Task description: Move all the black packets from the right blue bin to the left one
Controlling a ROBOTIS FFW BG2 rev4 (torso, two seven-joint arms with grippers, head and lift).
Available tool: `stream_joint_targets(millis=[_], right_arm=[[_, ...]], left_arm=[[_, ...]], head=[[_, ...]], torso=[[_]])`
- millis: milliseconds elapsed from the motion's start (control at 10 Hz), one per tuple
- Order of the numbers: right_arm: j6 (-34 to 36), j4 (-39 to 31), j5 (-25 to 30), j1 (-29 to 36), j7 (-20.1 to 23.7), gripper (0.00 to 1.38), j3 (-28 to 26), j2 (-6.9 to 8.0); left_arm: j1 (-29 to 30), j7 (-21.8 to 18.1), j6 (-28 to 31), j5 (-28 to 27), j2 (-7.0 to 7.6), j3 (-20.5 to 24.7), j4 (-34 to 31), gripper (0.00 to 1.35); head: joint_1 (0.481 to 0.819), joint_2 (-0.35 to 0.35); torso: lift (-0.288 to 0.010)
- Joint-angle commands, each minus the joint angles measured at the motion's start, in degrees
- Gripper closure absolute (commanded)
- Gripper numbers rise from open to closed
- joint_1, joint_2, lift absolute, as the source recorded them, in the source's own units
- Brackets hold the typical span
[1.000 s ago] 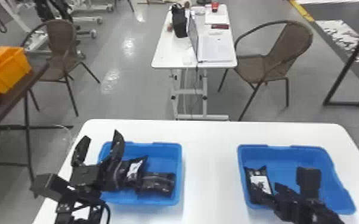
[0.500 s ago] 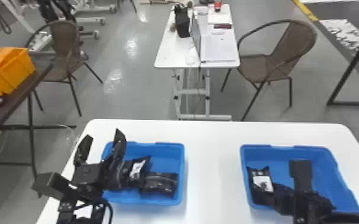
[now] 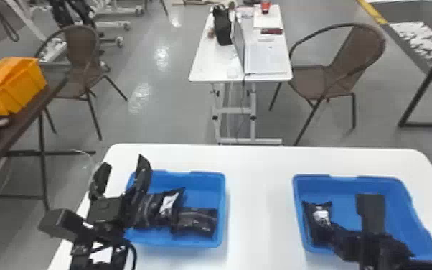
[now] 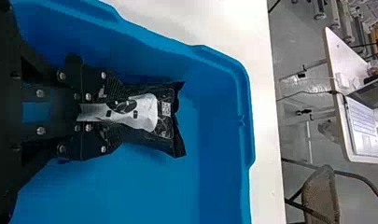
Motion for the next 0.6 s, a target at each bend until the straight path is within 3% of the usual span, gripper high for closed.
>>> stream_joint_targets(millis=[0,300,500], right_arm=[[-0.7,-7.2,-0.1,3.5,-0.7,1.16,-1.0,-0.07],[-3.1,-23.1,0.8,9.4,-0.9,1.16,-2.4,-0.59],[-13.0,-22.1,2.8,4.5,7.8,1.16,-0.1,-2.70]], left_arm=[[-0.1,0.0,-0.3,0.3,-0.15,-0.2,0.0,0.18],[0.4,1.3,-0.7,2.8,-0.15,-1.0,-0.1,0.18],[0.3,1.5,3.6,4.6,-0.15,-1.5,-1.7,0.17]], head=[[0.695,0.106],[0.695,0.102],[0.695,0.112]], torso=[[0.000],[0.000],[0.000]])
